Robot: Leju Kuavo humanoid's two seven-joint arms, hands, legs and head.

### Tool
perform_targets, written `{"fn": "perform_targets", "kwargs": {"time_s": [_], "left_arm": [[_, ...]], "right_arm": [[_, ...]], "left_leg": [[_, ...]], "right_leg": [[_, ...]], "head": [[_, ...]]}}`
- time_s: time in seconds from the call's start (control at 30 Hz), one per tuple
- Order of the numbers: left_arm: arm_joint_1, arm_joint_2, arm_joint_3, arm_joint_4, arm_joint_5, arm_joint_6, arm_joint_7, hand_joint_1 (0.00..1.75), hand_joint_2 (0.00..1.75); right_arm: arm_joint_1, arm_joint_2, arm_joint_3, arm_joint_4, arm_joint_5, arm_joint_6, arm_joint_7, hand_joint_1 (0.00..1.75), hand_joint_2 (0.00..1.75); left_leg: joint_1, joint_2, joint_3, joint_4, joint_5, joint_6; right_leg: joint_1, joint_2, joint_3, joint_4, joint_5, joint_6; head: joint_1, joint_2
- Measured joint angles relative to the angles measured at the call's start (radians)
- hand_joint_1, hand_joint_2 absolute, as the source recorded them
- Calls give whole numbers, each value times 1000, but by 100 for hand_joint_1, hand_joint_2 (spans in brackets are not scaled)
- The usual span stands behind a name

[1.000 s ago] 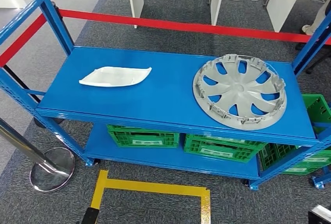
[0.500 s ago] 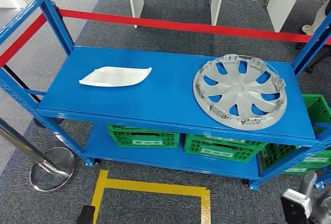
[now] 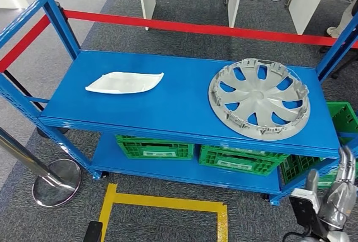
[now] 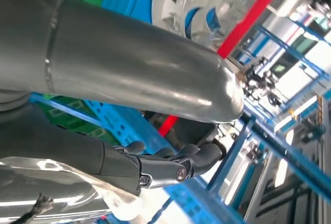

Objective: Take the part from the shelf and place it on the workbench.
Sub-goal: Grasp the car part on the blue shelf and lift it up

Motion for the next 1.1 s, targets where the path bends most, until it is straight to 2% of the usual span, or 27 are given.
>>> {"fn": "perform_targets", "kwargs": {"time_s": [0.17,0.5,0.63,1.1], "left_arm": [[-3,0,-1,2,-24,-19,2,0,0],[-6,2,-8,5,-57,-29,20,0,0],[-7,3,-18,6,-72,-36,31,0,0],[-8,6,-46,7,-95,-46,38,0,0]], "right_arm": [[-53,-65,62,73,109,-22,99,0,0],[-129,-147,129,168,182,-28,175,0,0],[-166,-169,150,190,239,-30,208,0,175],[-230,-197,200,230,294,-13,255,0,175]], "left_leg": [[0,0,0,0,0,0],[0,0,0,0,0,0],[0,0,0,0,0,0],[0,0,0,0,0,0]], "right_leg": [[0,0,0,0,0,0],[0,0,0,0,1,0],[0,0,0,0,1,0],[0,0,0,0,1,0]], "head": [[0,0],[0,0],[0,0],[0,0]]}}
